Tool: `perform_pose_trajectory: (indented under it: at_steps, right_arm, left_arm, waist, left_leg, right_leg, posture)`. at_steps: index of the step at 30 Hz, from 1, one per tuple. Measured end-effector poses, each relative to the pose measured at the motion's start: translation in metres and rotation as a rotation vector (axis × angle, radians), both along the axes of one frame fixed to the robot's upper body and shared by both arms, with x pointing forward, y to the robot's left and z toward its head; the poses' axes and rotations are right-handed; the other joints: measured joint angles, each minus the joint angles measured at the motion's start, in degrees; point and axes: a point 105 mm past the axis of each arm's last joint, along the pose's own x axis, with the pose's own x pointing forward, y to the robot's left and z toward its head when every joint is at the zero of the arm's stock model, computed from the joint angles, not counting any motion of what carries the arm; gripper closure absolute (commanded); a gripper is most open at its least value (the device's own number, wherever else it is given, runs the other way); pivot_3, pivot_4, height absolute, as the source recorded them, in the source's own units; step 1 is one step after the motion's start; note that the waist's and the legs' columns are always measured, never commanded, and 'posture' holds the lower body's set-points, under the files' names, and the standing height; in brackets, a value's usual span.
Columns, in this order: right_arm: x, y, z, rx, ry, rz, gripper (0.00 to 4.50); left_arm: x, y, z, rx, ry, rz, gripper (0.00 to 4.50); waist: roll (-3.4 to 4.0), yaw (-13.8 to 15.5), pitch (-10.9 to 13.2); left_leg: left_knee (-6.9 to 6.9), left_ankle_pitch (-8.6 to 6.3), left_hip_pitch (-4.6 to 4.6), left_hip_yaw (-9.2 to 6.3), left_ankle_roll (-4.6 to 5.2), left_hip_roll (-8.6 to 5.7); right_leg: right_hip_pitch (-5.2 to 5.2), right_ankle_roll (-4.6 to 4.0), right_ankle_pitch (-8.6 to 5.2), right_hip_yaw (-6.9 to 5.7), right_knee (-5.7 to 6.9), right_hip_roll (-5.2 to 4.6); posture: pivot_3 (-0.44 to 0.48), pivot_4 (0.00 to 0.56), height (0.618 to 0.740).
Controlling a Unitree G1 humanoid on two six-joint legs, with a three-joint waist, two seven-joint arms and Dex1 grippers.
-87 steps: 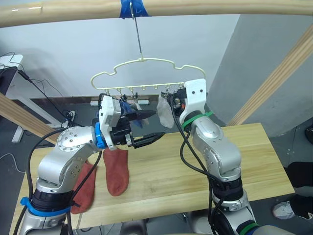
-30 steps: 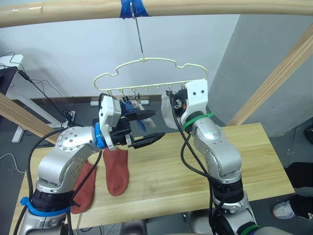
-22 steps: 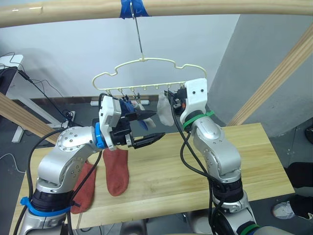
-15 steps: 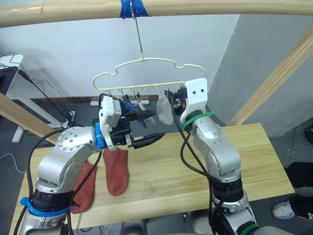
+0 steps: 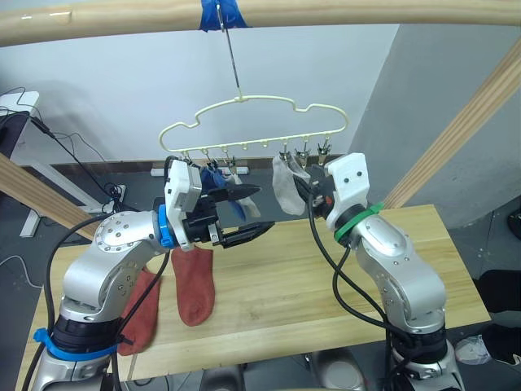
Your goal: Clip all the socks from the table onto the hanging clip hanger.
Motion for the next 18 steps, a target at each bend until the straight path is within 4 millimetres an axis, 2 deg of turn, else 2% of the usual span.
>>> perform_pose_trajectory:
  at_steps: [7, 11, 18]
  right_arm:
    - [0.01, 0.004, -0.006, -0.023, 0.012, -0.049, 2.26]
    - [0.022, 0.008, -0.001, -0.017, -0.003, -0.077, 2.26]
    - [0.03, 0.009, 0.0, -0.016, -0.017, -0.106, 2.26]
  left_arm:
    - [0.0, 0.0, 0.0, -0.001, -0.001, 0.005, 0.72]
    - [0.001, 0.0, 0.001, -0.001, -0.002, 0.004, 0.72]
    - [0.001, 0.0, 0.001, 0.0, -0.005, 0.003, 0.72]
  waist:
    - [0.0, 0.01, 0.0]
    - [0.0, 0.0, 0.0]
    - [0.0, 0.07, 0.0]
  left_leg:
    - [0.04, 0.0, -0.01, 0.01, 0.0, -0.01]
    - [0.04, 0.0, -0.01, 0.02, 0.0, -0.01]
    - [0.03, 0.0, -0.03, 0.02, 0.0, -0.01]
  right_leg:
    - [0.0, 0.0, 0.0, 0.01, 0.0, 0.0]
    - [0.0, 0.0, 0.0, 0.01, 0.0, -0.01]
    - [0.0, 0.0, 0.0, 0.01, -0.02, -0.03]
  posture:
    - [-0.208, 0.251, 0.74]
    - [-0.208, 0.251, 0.74]
    - [-0.201, 0.246, 0.74]
